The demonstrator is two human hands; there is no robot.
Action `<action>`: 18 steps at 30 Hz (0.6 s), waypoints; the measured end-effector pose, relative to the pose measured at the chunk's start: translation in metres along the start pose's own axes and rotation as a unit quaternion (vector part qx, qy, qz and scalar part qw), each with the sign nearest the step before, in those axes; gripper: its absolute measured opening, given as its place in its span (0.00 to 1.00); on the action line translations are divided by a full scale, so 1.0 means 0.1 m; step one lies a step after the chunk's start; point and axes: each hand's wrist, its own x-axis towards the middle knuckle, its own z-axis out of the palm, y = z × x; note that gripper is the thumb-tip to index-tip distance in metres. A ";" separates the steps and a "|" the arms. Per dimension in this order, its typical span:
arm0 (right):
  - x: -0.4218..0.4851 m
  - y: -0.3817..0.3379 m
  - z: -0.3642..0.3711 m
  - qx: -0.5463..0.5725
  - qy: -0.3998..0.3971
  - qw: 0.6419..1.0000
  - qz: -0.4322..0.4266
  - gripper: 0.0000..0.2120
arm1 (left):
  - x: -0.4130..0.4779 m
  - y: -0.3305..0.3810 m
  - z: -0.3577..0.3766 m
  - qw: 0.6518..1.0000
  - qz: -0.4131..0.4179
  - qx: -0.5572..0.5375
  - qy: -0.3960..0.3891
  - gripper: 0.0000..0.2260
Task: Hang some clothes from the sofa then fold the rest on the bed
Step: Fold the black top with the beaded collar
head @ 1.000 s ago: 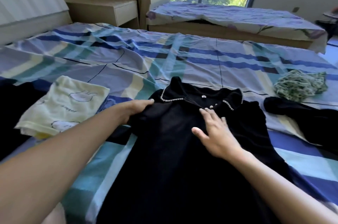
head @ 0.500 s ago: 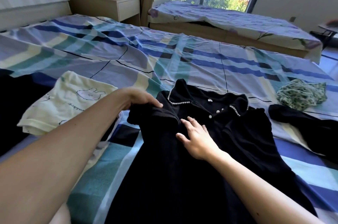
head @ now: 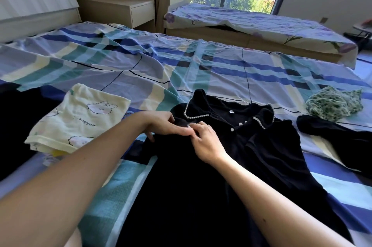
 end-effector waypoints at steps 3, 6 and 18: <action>0.00 -0.04 -0.04 0.111 -0.081 0.990 -0.027 0.26 | 0.18 -0.18 -0.03 0.987 0.008 -0.018 0.159 0.17; -0.02 0.00 -0.02 0.072 -0.117 0.990 -0.013 0.31 | 0.20 -0.20 -0.17 0.958 0.008 -0.067 0.279 0.12; -0.02 0.15 0.19 -0.130 -0.143 0.981 -0.012 0.28 | 0.39 -0.36 -0.08 0.974 -0.078 0.065 0.202 0.26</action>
